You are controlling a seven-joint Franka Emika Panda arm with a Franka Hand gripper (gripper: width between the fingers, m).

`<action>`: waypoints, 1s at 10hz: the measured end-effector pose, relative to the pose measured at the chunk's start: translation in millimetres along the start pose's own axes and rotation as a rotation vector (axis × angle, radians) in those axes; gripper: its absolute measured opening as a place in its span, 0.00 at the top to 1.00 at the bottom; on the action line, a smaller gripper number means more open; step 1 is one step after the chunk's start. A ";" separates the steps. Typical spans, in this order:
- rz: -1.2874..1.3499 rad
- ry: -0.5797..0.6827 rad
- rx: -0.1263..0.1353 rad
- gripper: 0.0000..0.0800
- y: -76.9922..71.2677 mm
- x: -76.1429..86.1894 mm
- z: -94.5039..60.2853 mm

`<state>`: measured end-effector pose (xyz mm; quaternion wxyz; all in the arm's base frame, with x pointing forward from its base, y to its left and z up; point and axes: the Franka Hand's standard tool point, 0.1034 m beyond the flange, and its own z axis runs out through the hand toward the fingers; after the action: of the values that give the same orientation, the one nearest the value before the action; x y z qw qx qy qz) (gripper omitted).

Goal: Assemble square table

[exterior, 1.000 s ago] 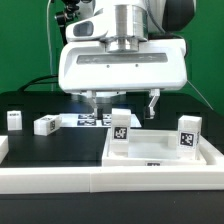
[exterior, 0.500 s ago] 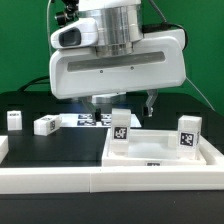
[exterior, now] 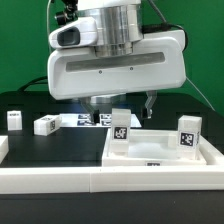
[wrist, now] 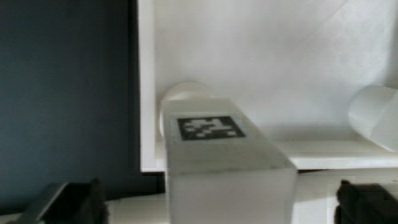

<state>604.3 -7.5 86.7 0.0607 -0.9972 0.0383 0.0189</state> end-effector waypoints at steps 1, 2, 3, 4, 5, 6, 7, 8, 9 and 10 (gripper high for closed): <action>-0.004 0.012 -0.006 0.34 0.7 0.4 1.4; -0.014 0.021 -0.011 0.34 0.2 1.4 1.9; -0.013 0.021 -0.011 0.53 0.7 1.4 1.9; -0.013 0.022 -0.011 0.64 0.8 1.7 1.7; -0.013 0.022 -0.011 0.64 0.8 1.6 1.7; -0.013 0.022 -0.011 0.64 0.8 1.6 1.7; -0.003 0.022 -0.010 0.64 0.7 1.7 1.7; 0.017 0.022 -0.010 0.64 0.7 1.6 1.7; 0.018 0.022 -0.010 0.64 0.7 1.6 1.7; 0.090 0.026 -0.007 0.64 0.0 1.8 2.1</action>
Offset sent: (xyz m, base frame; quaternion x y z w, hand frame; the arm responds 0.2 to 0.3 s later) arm 0.0000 0.0000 0.0000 0.0000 0.0000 0.0000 1.0000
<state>606.0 -7.4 84.6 0.0559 -0.9949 0.0836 0.0088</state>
